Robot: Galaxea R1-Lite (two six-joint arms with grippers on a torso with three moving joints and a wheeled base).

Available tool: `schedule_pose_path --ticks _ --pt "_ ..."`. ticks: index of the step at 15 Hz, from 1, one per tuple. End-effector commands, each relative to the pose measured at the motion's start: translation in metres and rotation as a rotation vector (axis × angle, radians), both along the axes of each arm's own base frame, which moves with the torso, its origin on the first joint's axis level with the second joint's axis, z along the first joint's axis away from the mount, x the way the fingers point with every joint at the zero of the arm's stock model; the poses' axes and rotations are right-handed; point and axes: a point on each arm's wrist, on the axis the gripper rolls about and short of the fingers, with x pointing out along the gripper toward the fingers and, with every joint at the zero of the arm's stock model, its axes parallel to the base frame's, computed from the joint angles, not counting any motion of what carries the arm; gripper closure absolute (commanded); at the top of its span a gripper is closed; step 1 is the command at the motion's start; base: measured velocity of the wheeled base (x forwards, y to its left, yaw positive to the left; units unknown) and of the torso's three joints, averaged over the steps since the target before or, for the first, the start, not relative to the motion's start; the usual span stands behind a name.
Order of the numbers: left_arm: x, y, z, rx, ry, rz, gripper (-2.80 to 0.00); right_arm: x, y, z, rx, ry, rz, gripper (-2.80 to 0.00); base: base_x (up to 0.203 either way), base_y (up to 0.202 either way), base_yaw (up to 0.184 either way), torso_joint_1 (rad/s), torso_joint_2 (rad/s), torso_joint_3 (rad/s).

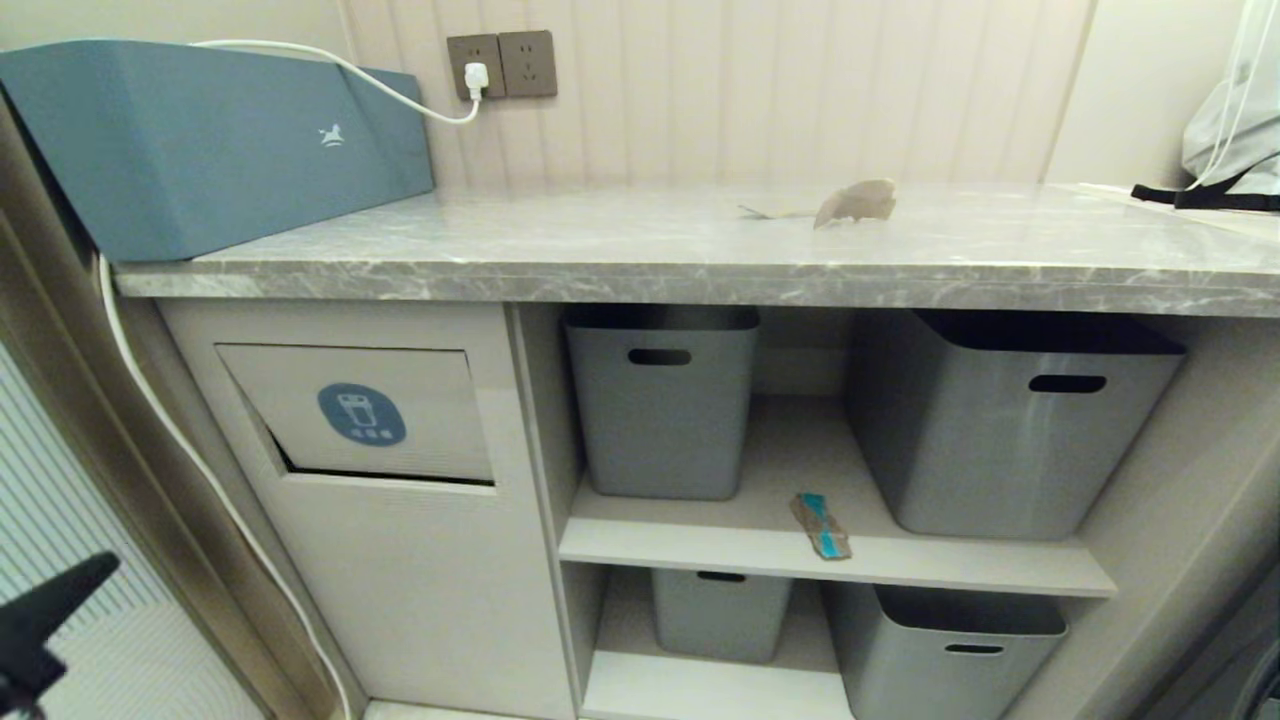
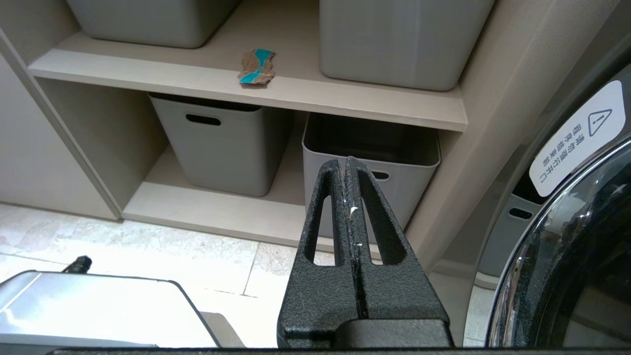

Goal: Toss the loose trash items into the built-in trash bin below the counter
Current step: Pick up the garbage

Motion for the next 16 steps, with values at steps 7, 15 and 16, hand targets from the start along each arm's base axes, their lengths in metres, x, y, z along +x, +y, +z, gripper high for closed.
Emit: schedule_pose_path --ticks 7,15,16 --pt "-0.041 -0.002 -0.024 0.315 -0.051 -0.119 0.0 0.0 0.0 0.0 -0.001 0.001 0.0 0.0 0.0 0.0 0.0 0.0 0.0 0.0" --pt "-0.06 -0.003 -0.078 0.442 0.027 -0.162 0.0 0.0 0.0 0.0 -0.001 0.002 0.0 0.0 0.0 0.0 0.0 0.0 0.0 0.0" --pt "-0.068 -0.003 -0.085 0.45 0.032 -0.165 0.0 0.0 0.0 0.0 0.0 0.002 -0.001 0.0 0.0 0.0 0.0 0.0 0.0 0.0"
